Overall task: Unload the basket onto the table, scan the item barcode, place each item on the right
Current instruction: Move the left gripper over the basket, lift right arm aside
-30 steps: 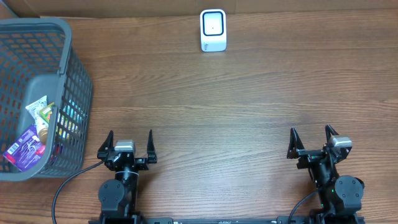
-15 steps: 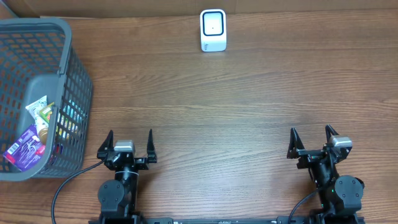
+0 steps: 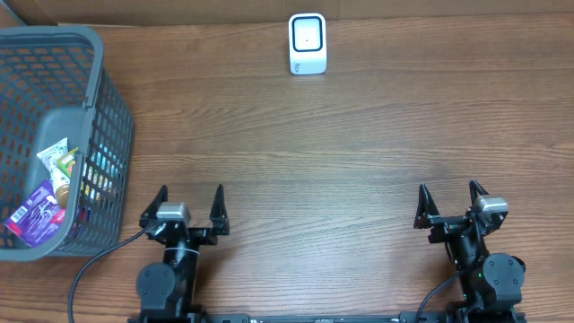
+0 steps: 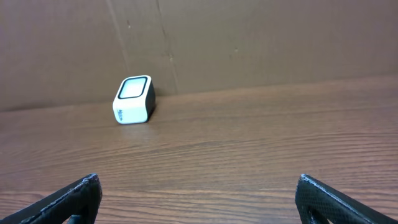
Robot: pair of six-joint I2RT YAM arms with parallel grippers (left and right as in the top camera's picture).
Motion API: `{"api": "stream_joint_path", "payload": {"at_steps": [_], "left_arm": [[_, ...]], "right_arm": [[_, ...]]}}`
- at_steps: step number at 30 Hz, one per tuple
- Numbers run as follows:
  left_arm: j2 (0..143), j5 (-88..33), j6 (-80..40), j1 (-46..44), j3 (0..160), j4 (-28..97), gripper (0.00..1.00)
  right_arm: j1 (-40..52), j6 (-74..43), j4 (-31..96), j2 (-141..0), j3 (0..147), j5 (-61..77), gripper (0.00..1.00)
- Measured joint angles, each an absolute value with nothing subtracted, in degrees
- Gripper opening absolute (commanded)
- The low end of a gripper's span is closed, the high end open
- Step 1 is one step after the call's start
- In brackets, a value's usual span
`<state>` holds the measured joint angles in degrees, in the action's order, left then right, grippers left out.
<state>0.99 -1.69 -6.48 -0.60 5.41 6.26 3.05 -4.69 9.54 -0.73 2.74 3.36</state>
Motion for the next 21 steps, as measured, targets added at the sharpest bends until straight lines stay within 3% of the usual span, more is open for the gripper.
{"api": "stream_joint_path", "payload": {"at_steps": [8,21], "left_arm": [[7.42,-2.15,-6.48,-0.60,17.32,11.77,1.00],[32.91,-8.60,-6.13,-0.60,43.55,26.46,1.00]], "right_arm": [[3.05,-4.67,9.76,-0.73,6.09,3.95,1.00],[3.05,-4.54,20.80,-1.96,19.64,7.20,1.00]]}}
